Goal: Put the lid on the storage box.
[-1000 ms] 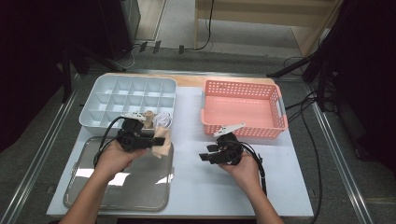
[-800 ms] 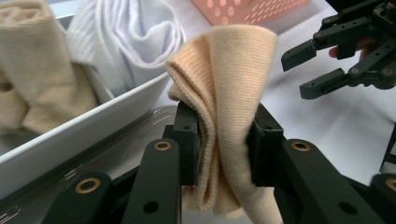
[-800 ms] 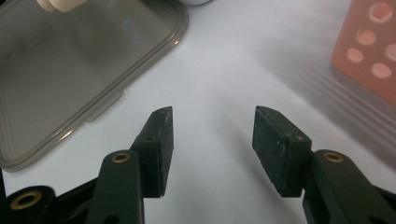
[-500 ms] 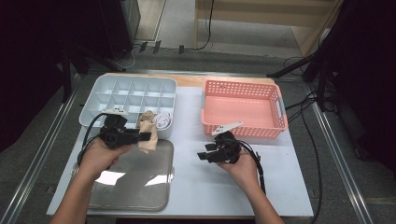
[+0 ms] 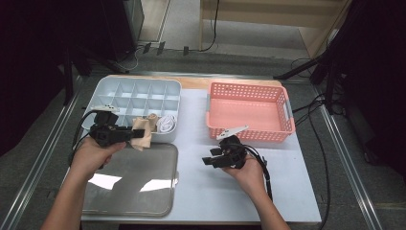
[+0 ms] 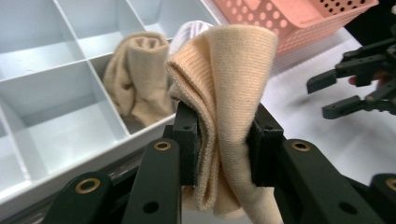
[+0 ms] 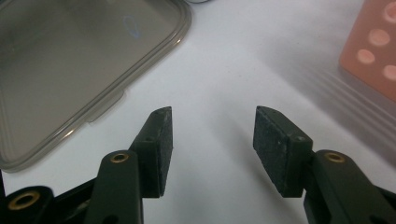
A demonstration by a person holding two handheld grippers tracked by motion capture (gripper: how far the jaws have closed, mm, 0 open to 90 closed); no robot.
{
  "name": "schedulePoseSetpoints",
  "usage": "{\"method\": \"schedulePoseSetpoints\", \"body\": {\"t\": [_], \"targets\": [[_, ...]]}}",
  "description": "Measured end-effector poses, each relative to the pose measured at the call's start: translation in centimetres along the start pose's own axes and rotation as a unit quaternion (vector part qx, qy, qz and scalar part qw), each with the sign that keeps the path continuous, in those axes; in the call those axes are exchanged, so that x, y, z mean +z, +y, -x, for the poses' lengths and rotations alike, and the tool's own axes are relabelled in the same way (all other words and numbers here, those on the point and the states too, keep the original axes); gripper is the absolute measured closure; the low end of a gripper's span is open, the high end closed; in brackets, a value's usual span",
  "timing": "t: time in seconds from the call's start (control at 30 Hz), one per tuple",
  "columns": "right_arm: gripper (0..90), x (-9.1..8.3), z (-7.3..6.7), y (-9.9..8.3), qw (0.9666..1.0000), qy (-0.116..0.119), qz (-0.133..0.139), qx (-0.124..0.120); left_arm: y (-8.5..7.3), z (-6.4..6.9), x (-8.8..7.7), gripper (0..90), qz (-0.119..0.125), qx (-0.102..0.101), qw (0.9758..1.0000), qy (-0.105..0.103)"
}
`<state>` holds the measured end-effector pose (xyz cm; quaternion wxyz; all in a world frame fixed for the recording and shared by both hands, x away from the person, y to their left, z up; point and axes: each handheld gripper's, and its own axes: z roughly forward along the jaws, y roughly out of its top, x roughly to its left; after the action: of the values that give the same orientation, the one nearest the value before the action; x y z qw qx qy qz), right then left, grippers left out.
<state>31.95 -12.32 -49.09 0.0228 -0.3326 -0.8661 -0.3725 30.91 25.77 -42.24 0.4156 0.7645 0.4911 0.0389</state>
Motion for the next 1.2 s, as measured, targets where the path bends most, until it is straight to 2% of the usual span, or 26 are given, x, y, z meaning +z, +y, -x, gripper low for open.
{"method": "schedulePoseSetpoints", "body": {"t": [0.37,0.63,0.77,0.93,1.03,1.2], "targets": [[48.8,0.0,-0.1,-0.1,1.0,-0.002,0.0,-0.002,1.4,-1.9,-0.1,70.5,0.006,-0.015,0.9997,0.019],[48.8,0.1,-0.1,-0.2,1.0,-0.003,-0.003,0.002,2.9,-4.0,0.2,70.6,0.017,-0.026,0.9984,0.048],[48.7,0.0,0.0,-0.3,1.0,-0.004,0.0,0.001,3.2,-5.0,0.5,70.6,0.013,-0.031,0.9974,0.064],[48.6,-0.1,0.0,-0.7,1.0,-0.007,-0.001,0.006,3.4,-6.1,1.3,70.5,0.003,-0.028,0.9962,0.083],[48.5,-0.2,-0.2,-0.8,1.0,-0.007,0.001,0.006,3.4,-6.7,2.0,70.5,0.002,-0.03,0.9958,0.086],[48.4,-0.2,-0.3,-1.0,0.9999,-0.009,-0.001,0.01,3.2,-7.6,3.1,70.5,-0.017,-0.034,0.9949,0.094]]}}
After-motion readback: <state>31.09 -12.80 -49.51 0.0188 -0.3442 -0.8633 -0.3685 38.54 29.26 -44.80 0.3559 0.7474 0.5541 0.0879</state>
